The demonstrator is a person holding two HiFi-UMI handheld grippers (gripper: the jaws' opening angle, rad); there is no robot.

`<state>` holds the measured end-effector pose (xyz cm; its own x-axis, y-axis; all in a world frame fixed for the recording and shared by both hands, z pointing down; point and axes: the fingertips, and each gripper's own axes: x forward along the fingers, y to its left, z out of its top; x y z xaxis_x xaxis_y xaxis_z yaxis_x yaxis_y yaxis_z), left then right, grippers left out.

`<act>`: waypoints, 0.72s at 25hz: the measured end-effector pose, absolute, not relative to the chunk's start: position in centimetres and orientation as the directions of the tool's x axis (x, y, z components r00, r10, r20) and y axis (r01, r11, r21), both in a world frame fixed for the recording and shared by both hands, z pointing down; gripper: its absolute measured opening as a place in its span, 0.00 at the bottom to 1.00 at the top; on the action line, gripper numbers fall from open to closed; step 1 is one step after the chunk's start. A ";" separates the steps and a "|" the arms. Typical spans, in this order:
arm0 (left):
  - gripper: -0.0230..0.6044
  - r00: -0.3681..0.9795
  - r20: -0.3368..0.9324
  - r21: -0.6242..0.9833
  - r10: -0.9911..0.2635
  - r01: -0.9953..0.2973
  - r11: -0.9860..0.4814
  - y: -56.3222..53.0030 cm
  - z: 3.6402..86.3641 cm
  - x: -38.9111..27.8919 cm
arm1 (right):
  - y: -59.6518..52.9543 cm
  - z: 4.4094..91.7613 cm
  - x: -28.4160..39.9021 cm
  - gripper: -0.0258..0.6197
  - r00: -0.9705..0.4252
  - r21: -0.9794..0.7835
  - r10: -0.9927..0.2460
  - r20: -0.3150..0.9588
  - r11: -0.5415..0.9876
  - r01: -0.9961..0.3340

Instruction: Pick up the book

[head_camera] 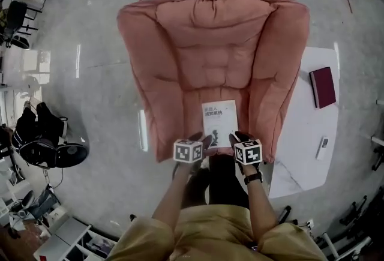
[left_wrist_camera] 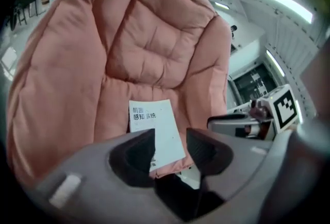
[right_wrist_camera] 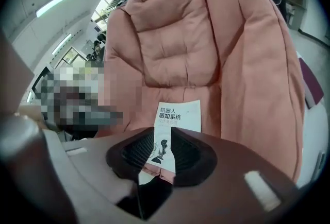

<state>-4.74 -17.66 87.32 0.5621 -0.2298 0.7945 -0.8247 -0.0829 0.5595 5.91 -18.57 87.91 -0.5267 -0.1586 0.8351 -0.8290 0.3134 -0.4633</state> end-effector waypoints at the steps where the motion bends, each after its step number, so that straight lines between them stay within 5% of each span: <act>1: 0.34 0.565 0.796 0.565 -0.219 -0.822 -0.067 -17.7 88.9 -4.8 | -18.7 89.5 5.9 0.21 -0.523 -0.465 -0.156 0.838 0.298 -0.834; 18: 0.45 0.556 0.821 0.571 -0.131 -0.800 0.183 -16.6 105.9 -5.2 | -18.2 106.4 7.7 0.34 -0.402 -0.369 -0.108 0.909 0.235 -0.899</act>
